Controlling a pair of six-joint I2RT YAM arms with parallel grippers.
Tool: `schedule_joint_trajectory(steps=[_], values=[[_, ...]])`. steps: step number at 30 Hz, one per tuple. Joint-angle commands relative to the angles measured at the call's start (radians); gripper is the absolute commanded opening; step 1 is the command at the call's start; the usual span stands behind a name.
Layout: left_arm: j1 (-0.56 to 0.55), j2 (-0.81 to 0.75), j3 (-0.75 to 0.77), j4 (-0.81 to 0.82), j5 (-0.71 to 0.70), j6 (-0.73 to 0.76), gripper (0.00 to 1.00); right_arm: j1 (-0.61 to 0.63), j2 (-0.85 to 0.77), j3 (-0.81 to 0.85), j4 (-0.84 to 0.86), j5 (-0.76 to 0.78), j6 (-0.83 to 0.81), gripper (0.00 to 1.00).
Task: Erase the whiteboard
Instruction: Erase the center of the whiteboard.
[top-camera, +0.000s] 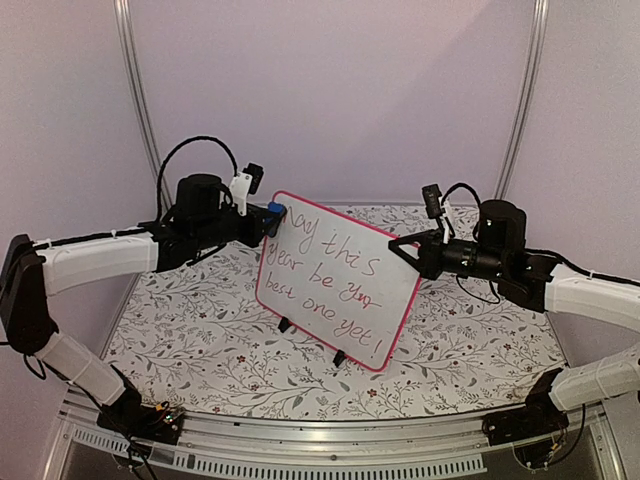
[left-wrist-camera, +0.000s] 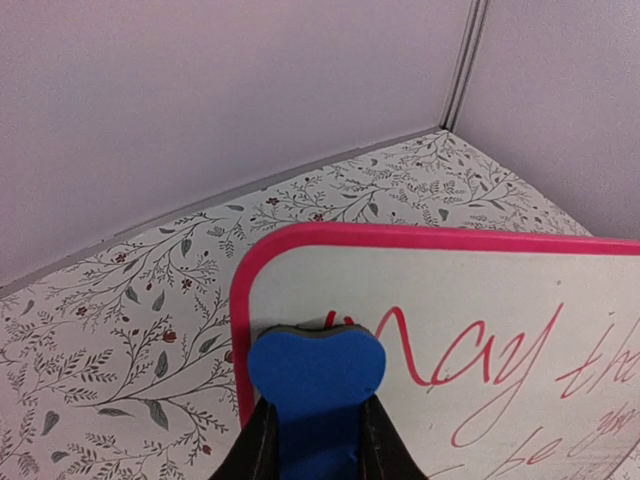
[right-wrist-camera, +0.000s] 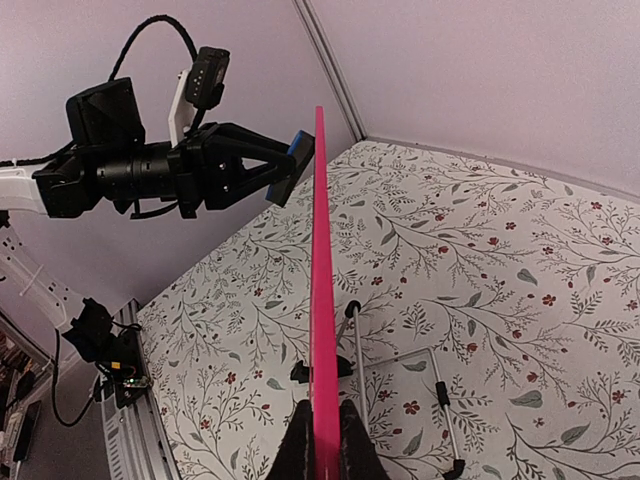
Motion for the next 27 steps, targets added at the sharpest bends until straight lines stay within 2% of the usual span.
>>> schedule_joint_trajectory(steps=[1, 15, 27], values=[[0.005, 0.023, -0.007, 0.008, -0.024, -0.015, 0.16, 0.021, 0.023, -0.001, -0.063, -0.059, -0.06, 0.0], [-0.014, 0.028, -0.021, -0.021, -0.039, -0.033, 0.16, 0.021, 0.033, 0.003, -0.066, -0.063, -0.062, 0.0], [-0.059, 0.019, -0.038, -0.049, -0.109, -0.069, 0.16, 0.021, 0.034, 0.006, -0.072, -0.071, -0.06, 0.0]])
